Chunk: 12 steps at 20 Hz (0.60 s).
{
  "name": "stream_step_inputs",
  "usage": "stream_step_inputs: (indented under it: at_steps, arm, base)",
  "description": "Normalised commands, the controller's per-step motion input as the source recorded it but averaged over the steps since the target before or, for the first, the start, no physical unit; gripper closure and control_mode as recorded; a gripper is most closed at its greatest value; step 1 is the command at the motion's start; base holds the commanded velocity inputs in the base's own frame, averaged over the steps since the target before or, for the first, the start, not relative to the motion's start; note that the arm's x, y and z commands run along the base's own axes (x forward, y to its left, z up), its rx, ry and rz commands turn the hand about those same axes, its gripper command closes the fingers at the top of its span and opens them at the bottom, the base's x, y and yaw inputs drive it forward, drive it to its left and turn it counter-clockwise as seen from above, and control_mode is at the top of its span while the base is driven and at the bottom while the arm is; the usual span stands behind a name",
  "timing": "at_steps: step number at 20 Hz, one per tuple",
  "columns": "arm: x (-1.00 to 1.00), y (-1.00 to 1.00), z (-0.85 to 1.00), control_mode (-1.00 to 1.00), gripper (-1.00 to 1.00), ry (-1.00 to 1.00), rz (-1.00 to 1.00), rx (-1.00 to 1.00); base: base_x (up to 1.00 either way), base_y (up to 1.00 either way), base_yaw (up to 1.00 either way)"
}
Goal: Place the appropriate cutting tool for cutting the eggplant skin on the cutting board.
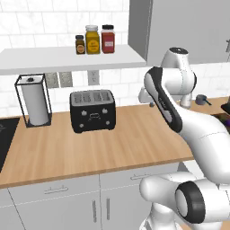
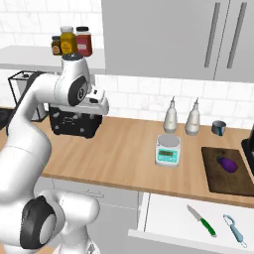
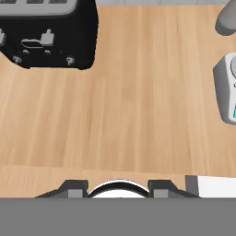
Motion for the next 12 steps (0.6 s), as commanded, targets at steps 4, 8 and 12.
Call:
stream_step_inputs:
  at_steps: [4,8,12]
  arm:
    - [-0.26,-0.24,-0.10,-1.00,-1.00,-0.12,0.00,0.00]
    - [-0.56,-0.98,-0.83,-1.00,-1.00,-0.16,-0.10,-0.01]
    - [-0.34,-1.00,-0.97,-1.00,-1.00,-0.07,0.00,-0.06]
  base:
    - [0.00,0.00,0.00]
    - [0.00,0.00,0.00]
    - [0.00,0.00,0.00]
